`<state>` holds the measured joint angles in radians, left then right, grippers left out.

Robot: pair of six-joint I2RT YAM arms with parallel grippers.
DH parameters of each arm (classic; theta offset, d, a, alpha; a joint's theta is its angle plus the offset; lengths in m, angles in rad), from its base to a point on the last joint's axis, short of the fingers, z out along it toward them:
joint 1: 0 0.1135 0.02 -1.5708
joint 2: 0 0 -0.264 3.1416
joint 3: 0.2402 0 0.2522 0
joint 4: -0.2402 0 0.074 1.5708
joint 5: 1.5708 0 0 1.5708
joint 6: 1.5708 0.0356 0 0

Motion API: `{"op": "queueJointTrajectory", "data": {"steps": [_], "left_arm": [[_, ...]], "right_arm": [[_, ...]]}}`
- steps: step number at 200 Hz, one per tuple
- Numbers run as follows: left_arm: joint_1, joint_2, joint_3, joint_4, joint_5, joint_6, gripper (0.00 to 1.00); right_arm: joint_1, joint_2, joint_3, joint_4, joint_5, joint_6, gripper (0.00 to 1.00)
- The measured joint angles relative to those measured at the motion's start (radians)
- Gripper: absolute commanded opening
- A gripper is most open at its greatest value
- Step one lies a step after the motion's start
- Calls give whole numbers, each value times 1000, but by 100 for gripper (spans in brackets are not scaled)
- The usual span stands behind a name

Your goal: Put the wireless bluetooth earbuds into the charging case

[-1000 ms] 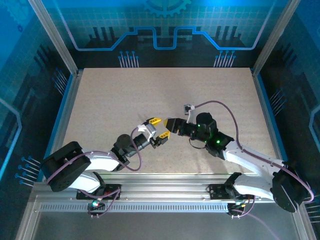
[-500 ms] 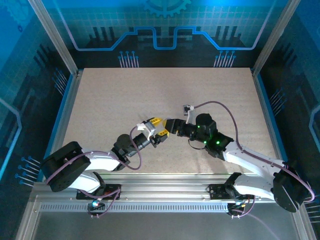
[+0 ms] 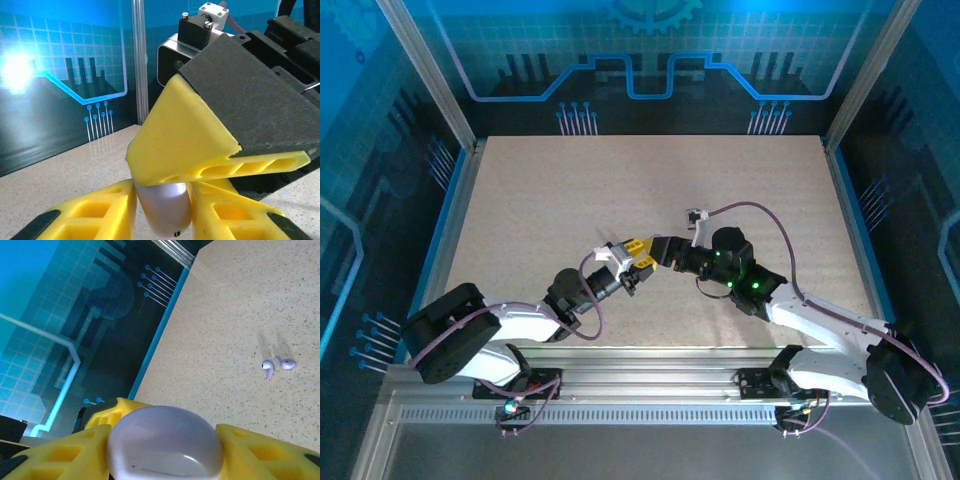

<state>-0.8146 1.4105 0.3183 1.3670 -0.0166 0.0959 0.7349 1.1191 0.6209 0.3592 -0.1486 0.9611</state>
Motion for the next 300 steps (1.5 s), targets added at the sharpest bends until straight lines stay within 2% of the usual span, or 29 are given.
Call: {"op": "queueJointTrajectory", "data": {"steps": [21,42,69,109,164,211,254,300], "left_arm": [[0,-6,0,0,2,-10,23],[0,-14,0,0,5,-13,21],[3,-25,0,0,22,-21,20],[58,-57,-8,0,128,-85,18],[74,-144,-19,-38,277,-124,18],[74,-233,-19,-103,380,-124,18],[74,-254,-20,-136,431,-124,20],[74,-254,-24,-136,454,-124,20]], "right_arm": [[5,-1,0,-4,-1,-17,74],[5,-15,1,-36,1,-66,79],[-20,-66,2,-89,-24,-179,79],[-142,-155,2,-159,-151,-408,79],[-208,-270,4,-297,-362,-864,75],[-220,-274,53,-462,-511,-1253,75],[-229,-184,143,-556,-595,-1406,75],[-232,-87,256,-678,-709,-1508,65]]}}
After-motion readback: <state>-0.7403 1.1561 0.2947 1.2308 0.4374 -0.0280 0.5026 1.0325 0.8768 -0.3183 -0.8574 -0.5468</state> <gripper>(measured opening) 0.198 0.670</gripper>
